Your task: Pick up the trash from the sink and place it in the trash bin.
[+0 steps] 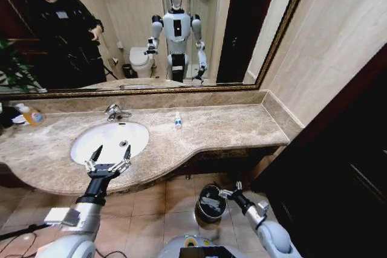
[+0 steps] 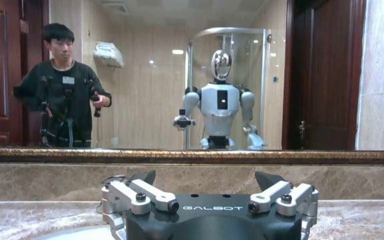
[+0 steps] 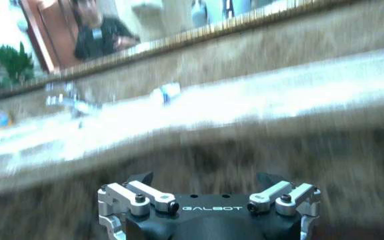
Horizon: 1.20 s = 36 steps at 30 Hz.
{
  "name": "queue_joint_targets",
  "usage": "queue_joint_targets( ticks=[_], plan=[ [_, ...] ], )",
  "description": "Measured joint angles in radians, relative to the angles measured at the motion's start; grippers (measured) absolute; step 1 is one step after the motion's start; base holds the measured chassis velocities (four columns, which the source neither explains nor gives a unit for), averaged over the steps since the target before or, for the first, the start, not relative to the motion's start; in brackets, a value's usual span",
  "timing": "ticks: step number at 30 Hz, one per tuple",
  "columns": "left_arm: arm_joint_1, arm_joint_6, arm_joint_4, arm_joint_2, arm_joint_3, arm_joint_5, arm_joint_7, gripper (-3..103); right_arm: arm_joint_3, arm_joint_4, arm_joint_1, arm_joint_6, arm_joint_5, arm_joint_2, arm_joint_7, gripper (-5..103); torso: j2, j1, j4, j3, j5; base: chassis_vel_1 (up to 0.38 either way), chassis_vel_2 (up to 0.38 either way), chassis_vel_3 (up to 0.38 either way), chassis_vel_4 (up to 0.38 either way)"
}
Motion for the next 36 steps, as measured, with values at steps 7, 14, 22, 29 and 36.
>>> queue_joint_targets(
  ticks=[7, 14, 22, 29, 36],
  plan=[
    [0.000, 0.000, 0.000, 0.000, 0.000, 0.000, 0.000, 100, -0.081, 0.002, 0.165, -0.021, -0.024, -0.018, 0.102, 100, 0.000, 0.000, 0.0002, 0.000, 0.0000, 0.000, 0.000, 0.000, 0.000],
    [0.000, 0.000, 0.000, 0.000, 0.000, 0.000, 0.000, 100, -0.228, -0.068, 0.431, -0.100, 0.009, -0.070, 0.204, 100, 0.000, 0.000, 0.0003, 0.000, 0.0000, 0.000, 0.000, 0.000, 0.000],
    [0.000, 0.000, 0.000, 0.000, 0.000, 0.000, 0.000, 100, -0.445, -0.249, 0.750, -0.203, 0.086, -0.060, 0.299, 100, 0.000, 0.000, 0.0002, 0.000, 0.0001, 0.000, 0.000, 0.000, 0.000],
    [0.000, 0.000, 0.000, 0.000, 0.000, 0.000, 0.000, 100, -0.549, -0.441, 0.939, -0.211, 0.080, 0.039, 0.368, 100, 0.000, 0.000, 0.0002, 0.000, -0.0006, 0.000, 0.000, 0.000, 0.000],
    [0.000, 0.000, 0.000, 0.000, 0.000, 0.000, 0.000, 100, -0.625, -0.523, 1.011, -0.260, 0.102, 0.106, 0.465, 100, 0.000, 0.000, 0.0002, 0.000, -0.0003, 0.000, 0.000, 0.000, 0.000]
  ],
)
